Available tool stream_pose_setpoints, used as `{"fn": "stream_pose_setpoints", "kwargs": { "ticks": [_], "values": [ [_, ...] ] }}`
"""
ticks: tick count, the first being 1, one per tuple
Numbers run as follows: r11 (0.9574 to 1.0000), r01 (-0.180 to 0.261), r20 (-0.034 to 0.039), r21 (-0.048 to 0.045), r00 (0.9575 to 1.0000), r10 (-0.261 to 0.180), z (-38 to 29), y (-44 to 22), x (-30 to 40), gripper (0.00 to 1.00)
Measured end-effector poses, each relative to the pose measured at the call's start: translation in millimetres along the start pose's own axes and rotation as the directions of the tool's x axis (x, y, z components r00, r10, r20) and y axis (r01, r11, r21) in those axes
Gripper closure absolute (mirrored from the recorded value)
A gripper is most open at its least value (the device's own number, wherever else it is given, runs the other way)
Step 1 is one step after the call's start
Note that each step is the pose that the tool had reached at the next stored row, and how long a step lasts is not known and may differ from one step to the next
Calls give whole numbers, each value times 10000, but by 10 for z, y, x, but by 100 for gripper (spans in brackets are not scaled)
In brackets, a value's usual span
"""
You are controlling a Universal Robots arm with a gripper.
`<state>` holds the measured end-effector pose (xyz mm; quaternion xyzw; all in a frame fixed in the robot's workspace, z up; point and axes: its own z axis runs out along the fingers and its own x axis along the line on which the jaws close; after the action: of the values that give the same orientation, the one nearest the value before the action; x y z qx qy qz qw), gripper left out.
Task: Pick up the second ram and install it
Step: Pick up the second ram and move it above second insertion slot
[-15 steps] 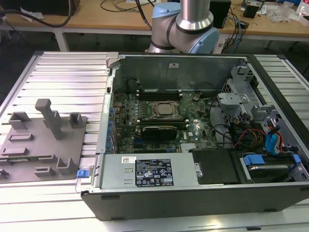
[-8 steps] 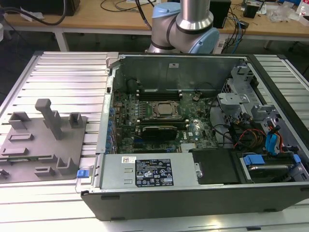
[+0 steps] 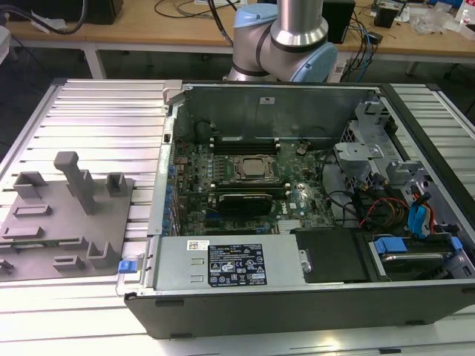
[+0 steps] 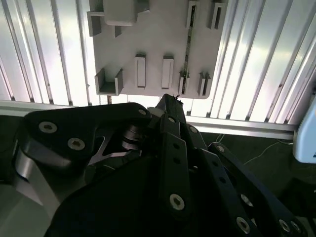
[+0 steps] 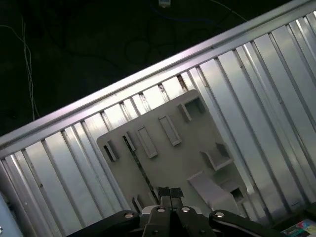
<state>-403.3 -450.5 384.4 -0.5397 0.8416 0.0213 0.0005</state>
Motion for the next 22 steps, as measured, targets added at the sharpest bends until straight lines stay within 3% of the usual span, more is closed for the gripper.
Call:
{"fn": "stream_pose_setpoints", "kwargs": {
  "ticks": [3, 9, 14, 18, 19, 22],
  "values": [
    [9993, 376, -13, -10, 9993, -376, 0, 0, 0, 89],
    [9912, 1324, -44, -35, 9912, -1324, 0, 0, 0, 89],
    [9759, 2182, -71, -61, 9759, -2183, 0, 0, 0, 89],
    [9678, 2515, -81, -71, 9678, -2515, 0, 0, 0, 89],
    [9619, 2732, -87, -79, 9619, -2733, 0, 0, 0, 89],
    [9528, 3033, -95, -89, 9528, -3034, 0, 0, 0, 89]
  ]
}}
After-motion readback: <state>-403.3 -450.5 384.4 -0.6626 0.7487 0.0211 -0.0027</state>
